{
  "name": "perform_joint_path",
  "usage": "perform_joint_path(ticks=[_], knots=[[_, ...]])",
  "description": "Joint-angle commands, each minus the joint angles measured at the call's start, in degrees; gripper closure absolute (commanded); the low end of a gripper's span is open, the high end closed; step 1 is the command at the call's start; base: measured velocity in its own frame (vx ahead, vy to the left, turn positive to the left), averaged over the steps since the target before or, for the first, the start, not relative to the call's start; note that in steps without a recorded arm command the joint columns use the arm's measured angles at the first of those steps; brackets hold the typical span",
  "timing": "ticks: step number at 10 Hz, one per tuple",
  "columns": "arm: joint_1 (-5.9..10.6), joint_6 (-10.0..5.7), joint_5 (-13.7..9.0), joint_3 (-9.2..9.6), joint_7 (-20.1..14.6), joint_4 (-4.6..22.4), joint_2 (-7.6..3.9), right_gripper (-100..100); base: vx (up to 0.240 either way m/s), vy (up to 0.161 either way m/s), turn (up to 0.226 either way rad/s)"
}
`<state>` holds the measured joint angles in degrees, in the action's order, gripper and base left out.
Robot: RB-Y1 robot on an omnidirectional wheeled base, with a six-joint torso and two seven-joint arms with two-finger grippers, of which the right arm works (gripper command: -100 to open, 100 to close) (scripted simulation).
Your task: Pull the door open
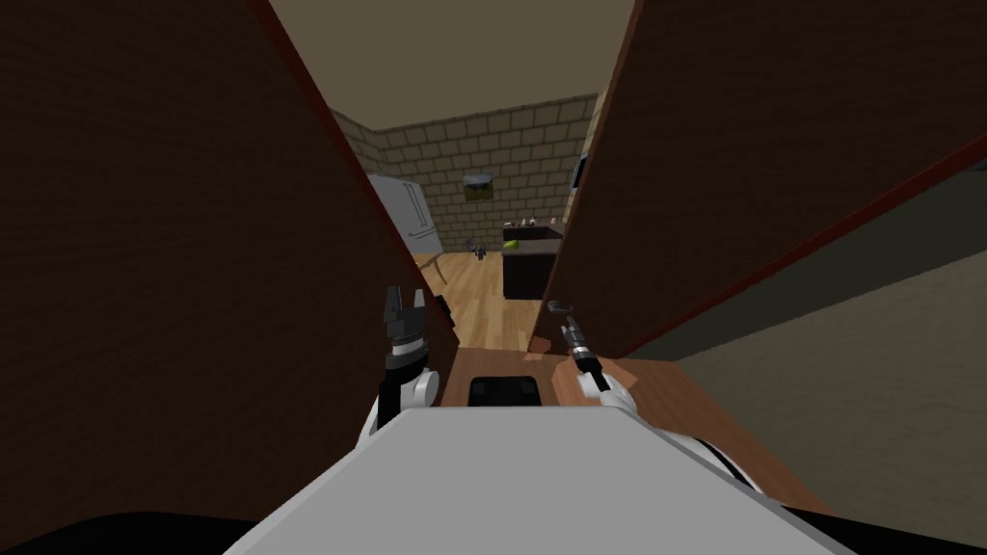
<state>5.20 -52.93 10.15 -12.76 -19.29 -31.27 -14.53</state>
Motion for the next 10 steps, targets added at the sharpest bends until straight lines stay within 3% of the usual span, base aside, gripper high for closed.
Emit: perform_joint_path(ticks=[1, 4, 7, 8, 10], knots=[[-1.50, 0.41, -0.1, -0.14, -0.6, -1.8, -0.27, -100, 0.141, 0.033, 0.040], [-3.11, -1.62, -1.5, -1.78, -1.9, -0.2, -2.69, -100, 0.187, 0.005, 0.156], [-3.18, -1.43, -1.5, -1.74, -2.0, -0.6, -2.67, -100, 0.065, 0.000, 0.007], [-3.18, -1.43, -1.5, -1.74, -2.0, -0.6, -2.67, 100, 0.005, -0.001, 0.003], [-3.18, -1.43, -1.5, -1.74, -2.0, -0.6, -2.67, 100, -0.006, -0.001, 0.004]])
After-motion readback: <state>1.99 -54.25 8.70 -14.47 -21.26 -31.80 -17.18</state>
